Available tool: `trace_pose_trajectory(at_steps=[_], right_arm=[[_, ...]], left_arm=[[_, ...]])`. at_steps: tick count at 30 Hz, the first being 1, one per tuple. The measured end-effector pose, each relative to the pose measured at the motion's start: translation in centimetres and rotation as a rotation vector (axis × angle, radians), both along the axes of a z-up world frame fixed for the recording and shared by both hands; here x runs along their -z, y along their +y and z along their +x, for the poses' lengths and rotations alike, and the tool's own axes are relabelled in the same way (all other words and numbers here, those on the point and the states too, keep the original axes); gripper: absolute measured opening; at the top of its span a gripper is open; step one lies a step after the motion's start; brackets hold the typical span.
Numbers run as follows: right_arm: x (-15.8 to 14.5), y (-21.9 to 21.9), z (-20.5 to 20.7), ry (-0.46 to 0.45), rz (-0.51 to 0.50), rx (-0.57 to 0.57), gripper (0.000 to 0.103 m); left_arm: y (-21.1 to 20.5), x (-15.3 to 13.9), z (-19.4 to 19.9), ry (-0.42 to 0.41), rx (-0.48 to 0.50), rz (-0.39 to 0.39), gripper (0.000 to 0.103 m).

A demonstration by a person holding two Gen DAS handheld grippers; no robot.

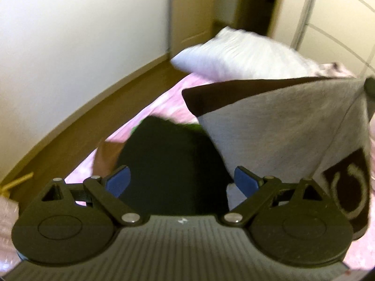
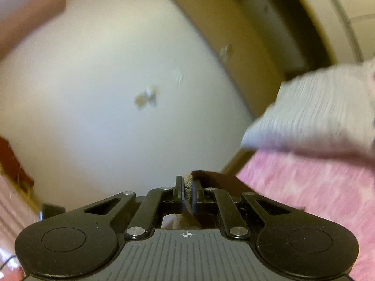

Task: Fold large clothes

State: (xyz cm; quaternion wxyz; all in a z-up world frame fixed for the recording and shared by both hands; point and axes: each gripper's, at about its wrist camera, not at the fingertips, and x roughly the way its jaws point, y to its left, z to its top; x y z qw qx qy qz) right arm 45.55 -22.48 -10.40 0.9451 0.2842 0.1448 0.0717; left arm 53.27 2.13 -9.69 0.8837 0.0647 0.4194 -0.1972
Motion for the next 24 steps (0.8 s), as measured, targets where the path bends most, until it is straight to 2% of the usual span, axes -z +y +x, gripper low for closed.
trace_pose_trajectory(at_steps=[3,8,11,13,14,16,18,19,20,24], right_arm=[[-3.7,-2.1,-5.0,-0.096,0.026,0.103,0.002],[-10.1,-5.8,-15.4,-0.252,-0.020,0.276,0.002],[-13.5,-7.4,-22.6,-0.319,-0.073,0.393,0.002],[-15.0,-8.1,-27.2,-0.333,-0.111,0.480,0.002],[-15.6,-8.5,-29.5,-0.311,-0.132,0.539,0.003],[-16.0,-10.1,-33.3,-0.160,-0.160,0.644,0.007],[-15.0,-12.5,-36.4,0.104,-0.158,0.679,0.029],[-14.1,-13.5,-38.2,0.197,-0.145,0.696,0.051],[-12.7,-14.0,-40.3,0.253,-0.139,0.731,0.055],[-8.0,-14.7,-48.6,0.433,-0.095,0.782,0.056]], left_arm=[[-2.2,-2.5,-2.8,-0.046,0.077,-0.035,0.094],[-6.6,-6.2,-9.2,-0.101,0.220,-0.097,0.094],[-9.5,-7.5,-13.7,-0.105,0.319,-0.136,0.094],[-11.6,-8.0,-16.8,-0.107,0.383,-0.151,0.094],[-12.7,-8.1,-18.6,-0.102,0.416,-0.154,0.094],[-14.3,-7.8,-22.0,-0.077,0.467,-0.158,0.094],[-15.5,-7.0,-25.5,-0.046,0.520,-0.152,0.094],[-16.2,-6.5,-27.3,-0.029,0.542,-0.139,0.094],[-17.0,-6.1,-29.0,-0.011,0.560,-0.119,0.094],[-18.5,-3.3,-34.8,0.066,0.596,-0.024,0.094]])
